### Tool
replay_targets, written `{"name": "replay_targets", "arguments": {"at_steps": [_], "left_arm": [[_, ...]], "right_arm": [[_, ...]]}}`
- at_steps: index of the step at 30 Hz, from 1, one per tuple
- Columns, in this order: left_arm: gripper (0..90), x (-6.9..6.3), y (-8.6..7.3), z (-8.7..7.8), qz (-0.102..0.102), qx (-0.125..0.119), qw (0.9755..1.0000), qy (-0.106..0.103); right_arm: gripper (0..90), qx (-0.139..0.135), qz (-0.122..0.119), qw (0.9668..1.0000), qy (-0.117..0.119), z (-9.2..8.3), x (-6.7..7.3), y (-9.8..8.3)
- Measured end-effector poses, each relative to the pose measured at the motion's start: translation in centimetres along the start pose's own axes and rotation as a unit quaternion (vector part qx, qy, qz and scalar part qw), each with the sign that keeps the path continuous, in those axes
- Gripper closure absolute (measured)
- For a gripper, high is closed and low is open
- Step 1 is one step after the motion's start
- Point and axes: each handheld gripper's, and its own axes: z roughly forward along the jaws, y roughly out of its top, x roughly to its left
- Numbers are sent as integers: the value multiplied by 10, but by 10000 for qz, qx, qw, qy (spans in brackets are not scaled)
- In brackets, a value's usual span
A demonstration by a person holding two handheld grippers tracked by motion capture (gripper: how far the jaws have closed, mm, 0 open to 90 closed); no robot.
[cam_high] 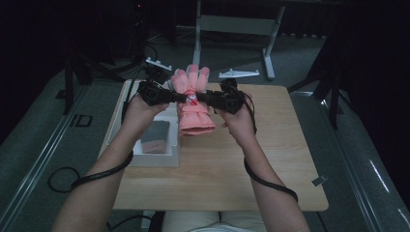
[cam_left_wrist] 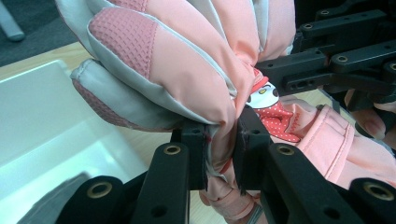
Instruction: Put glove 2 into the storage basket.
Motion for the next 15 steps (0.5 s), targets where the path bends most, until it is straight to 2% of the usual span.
{"name": "replay_targets", "arguments": {"at_steps": [8, 15], "left_arm": [[770, 23, -12, -29, -111, -37, 9998, 154], [770, 44, -22, -48, -131, 68, 9993, 339]], "right_arm": [[711, 52, -165, 9998, 133, 28, 23, 14], [712, 96, -154, 9994, 286, 59, 41, 20]]}}
